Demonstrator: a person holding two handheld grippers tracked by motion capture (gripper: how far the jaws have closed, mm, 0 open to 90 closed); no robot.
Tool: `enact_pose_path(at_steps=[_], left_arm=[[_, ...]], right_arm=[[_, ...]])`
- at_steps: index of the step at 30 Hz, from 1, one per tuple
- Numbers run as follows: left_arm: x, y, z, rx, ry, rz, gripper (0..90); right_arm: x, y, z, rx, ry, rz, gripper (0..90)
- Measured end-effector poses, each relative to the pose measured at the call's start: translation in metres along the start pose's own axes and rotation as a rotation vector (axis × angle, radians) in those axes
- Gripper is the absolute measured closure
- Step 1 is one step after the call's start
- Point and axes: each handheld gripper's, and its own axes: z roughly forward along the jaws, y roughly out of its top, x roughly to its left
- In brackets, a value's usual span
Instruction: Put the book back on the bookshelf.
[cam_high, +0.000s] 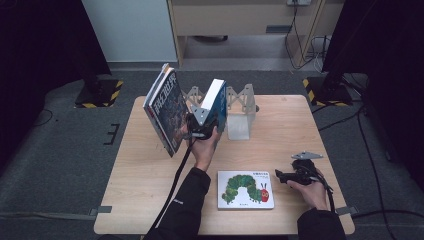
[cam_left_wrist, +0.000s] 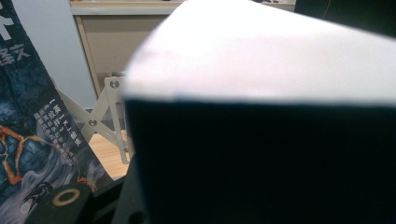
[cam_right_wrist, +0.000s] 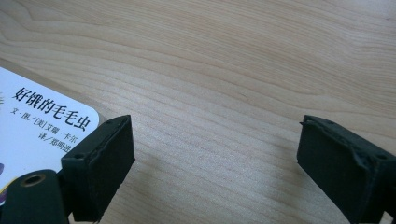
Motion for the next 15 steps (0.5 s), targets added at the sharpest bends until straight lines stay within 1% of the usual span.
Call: enact_pose_path(at_steps=[2,5,10,12,15], left_arm=[[0.0,0.0,0.0,0.002,-0.005,0.005,59.8],[-0.001,0.002,0.0,0.014,-0.002,-0.002,59.8],[-0.001,0.003,0.005,0.009,-0.002,0.01,59.8],[0.001,0.005,0.008,0.015,-0.001,0.002,59.7],[0.005,0.007,0.013,0.021,0.005,-0.004,59.7]], right_arm=[[0.0,0.0,0.0,0.007,0.005,0.0,11.3],[0.0,0.0,0.0,0.004,0.003,0.001,11.4],[0.0,0.0,0.0,-0.001,0.002,-0.001,11.5],[0.0,0.0,0.0,0.004,0.004,-0.001,11.5],[0.0,0.0,0.0,-0.002,0.004,-0.001,11.5]])
